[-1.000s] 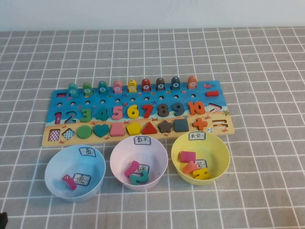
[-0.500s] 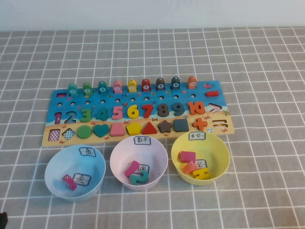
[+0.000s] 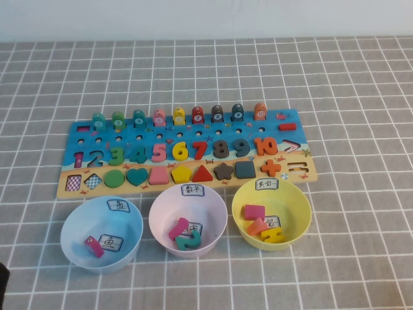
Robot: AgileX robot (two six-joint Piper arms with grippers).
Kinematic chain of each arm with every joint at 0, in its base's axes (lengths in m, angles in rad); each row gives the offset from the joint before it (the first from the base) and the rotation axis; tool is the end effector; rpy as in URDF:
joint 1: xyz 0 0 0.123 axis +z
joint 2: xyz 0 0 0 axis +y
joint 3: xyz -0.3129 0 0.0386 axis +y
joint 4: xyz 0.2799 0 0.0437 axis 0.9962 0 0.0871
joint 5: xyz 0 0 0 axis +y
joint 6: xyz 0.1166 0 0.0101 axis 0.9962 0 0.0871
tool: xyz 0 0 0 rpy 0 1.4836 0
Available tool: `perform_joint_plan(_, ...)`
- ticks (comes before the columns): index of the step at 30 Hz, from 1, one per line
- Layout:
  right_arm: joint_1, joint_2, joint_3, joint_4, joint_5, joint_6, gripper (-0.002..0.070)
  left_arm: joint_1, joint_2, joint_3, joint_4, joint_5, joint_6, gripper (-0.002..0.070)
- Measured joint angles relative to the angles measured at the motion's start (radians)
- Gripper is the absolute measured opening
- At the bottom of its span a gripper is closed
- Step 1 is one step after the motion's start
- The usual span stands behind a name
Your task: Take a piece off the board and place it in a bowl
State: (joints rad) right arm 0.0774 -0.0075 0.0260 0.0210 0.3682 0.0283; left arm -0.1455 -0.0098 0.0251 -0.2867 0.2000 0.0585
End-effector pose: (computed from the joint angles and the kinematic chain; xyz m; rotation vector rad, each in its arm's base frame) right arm 0.0790 0.0070 0.1632 -0.0328 1.8710 0.0935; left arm 0.0814 -0.0186 0.1839 -0.0233 1.7010 -0.3231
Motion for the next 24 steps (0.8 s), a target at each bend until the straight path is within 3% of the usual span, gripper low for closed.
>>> perform_joint_plan(5, 0.000, 0.000, 0.000, 0.000, 0.000, 0.000, -0.0017, 0.000, 0.000, 0.000, -0.176, -0.095, -0.020, -0.0001)
perform_joint_plan(13, 0.000, 0.000, 0.000, 0.000, 0.000, 0.000, -0.0017, 0.000, 0.000, -0.003, -0.257, -0.131, -0.044, -0.0001)
perform_joint_plan(19, 0.000, 0.000, 0.000, 0.000, 0.000, 0.000, -0.0017, 0.000, 0.183, -0.165, -0.258, -0.019, -0.059, -0.0001)
perform_joint_plan(24, 0.000, 0.000, 0.000, 0.000, 0.000, 0.000, -0.0017, 0.000, 0.447, -0.374, -0.167, 0.119, -0.059, -0.0001)
